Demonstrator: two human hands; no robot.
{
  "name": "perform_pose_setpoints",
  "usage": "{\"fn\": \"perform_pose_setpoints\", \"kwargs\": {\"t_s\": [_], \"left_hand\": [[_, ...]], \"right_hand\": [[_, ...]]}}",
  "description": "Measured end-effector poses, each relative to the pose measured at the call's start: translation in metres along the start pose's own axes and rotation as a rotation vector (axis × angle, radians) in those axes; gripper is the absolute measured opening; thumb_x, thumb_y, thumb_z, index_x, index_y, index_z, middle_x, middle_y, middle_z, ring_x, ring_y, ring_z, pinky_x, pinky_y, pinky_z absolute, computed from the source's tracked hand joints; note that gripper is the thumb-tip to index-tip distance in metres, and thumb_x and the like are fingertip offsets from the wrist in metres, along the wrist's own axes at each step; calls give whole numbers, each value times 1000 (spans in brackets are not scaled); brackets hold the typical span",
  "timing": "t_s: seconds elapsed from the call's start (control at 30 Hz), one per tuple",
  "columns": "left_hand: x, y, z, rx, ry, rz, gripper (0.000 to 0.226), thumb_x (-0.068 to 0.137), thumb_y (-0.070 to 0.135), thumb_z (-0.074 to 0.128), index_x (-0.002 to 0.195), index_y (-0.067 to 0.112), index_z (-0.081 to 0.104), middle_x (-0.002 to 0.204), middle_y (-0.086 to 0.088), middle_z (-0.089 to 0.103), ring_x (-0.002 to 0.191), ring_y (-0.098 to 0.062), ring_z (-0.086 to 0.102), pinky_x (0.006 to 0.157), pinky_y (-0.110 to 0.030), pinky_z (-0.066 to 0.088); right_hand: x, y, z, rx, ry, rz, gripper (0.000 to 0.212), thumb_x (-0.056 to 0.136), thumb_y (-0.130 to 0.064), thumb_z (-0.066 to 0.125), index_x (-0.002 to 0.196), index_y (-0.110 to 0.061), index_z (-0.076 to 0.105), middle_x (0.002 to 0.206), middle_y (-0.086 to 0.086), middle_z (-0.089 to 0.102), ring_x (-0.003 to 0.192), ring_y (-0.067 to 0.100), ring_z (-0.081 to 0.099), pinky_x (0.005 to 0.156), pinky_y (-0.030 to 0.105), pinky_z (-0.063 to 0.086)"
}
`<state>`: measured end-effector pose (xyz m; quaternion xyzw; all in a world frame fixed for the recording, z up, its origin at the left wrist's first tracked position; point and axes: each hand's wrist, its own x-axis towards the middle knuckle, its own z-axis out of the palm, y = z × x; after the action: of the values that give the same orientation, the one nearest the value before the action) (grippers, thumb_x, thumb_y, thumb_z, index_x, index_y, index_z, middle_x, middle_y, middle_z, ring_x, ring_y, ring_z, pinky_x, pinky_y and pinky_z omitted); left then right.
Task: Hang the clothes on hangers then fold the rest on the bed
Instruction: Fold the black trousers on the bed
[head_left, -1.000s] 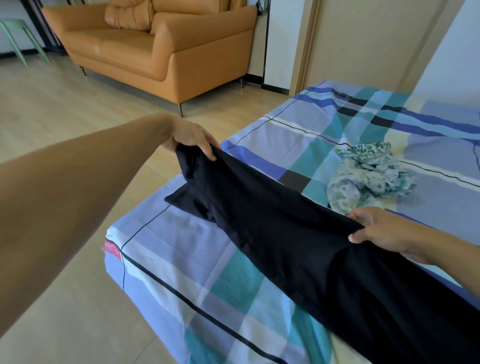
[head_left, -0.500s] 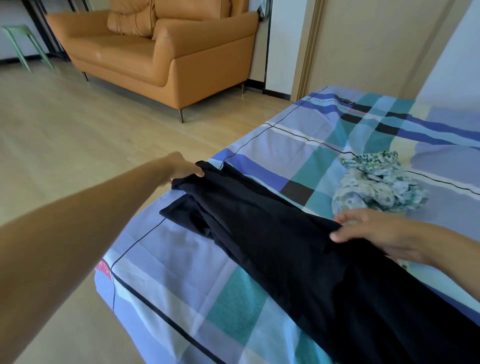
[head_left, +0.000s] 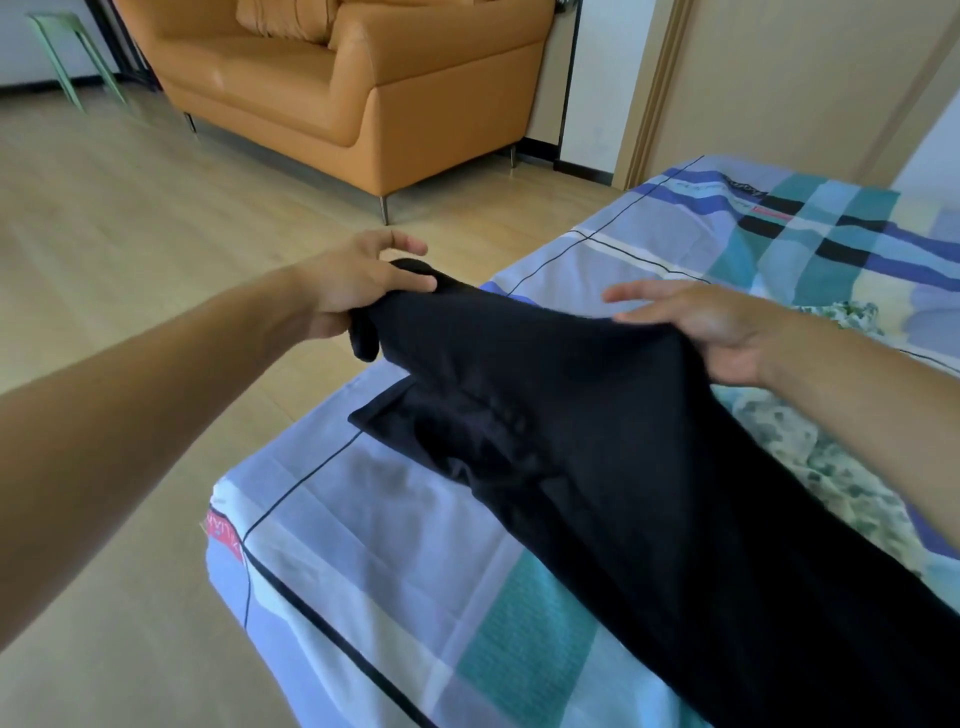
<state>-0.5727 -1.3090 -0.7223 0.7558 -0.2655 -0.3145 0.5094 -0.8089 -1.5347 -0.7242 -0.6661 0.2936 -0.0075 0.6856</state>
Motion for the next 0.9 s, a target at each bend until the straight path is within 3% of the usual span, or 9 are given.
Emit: {"fn": "perform_pose_setpoints", "kwargs": {"t_s": [0.07,0.17,0.27,0.37,0.5,0.6,0.7,0.83,0.9], "left_hand": [[2,-5,0,15,-43,-53,38,93,9,69,128,17,57,96,-10,69,68,-19,68,58,-28,58],[15,-31,14,288,23,-115,38,90,10,72,124,17,56,103,-16,69,81,-35,71,77,-48,59],[18,-52,33,739,45,-154,29,83,28,75,101,12,58,105,-9,63,88,-28,59,76,-34,48],[15,-47,44,675,43,-258,39,84,45,73,95,13,53,97,-5,61,91,-27,58,78,-34,43],[7,-28,42,529,-150,-340,40,86,36,77,106,4,63,97,-12,72,93,-30,70,87,-41,57],[0,-7,27,374,-204,-243,22,93,20,70,108,3,69,96,-18,75,71,-23,75,59,-33,60],[8,3,7,562,21,-162,13,97,18,65,107,10,67,89,-13,69,46,-20,62,31,-19,38],[27,-30,-13,1020,199,-137,28,89,21,72,107,1,68,97,-19,66,74,-32,59,62,-33,47],[30,-52,-14,1110,226,-149,35,86,25,72,111,1,65,98,-19,66,87,-36,60,76,-40,50]], "right_hand": [[-5,0,-19,-35,63,-78,28,96,-3,60,115,-22,66,85,7,70,70,17,68,65,26,58],[1,27,-32,-316,209,-105,33,88,8,66,106,-19,68,89,8,61,80,22,59,72,25,49],[5,59,-22,-565,157,40,42,87,8,68,122,-15,62,96,7,64,75,19,61,60,23,50],[8,72,-16,-639,170,67,56,84,-6,76,133,-21,55,114,10,65,85,16,65,68,26,50],[2,67,-11,-632,135,91,58,64,-26,82,119,-23,64,112,4,72,98,23,71,86,37,58],[-6,57,-10,-506,58,-7,30,84,-8,78,110,-19,69,108,4,76,99,23,73,88,34,56],[-4,46,-13,-428,260,-160,36,86,-10,78,117,-19,63,90,4,73,77,18,67,79,31,51],[-24,48,0,-749,449,-173,51,87,-27,77,130,-22,49,107,4,59,90,19,60,78,31,41],[-64,54,19,-819,430,-281,39,85,-33,77,116,-23,55,102,0,58,86,16,59,76,30,41]]}}
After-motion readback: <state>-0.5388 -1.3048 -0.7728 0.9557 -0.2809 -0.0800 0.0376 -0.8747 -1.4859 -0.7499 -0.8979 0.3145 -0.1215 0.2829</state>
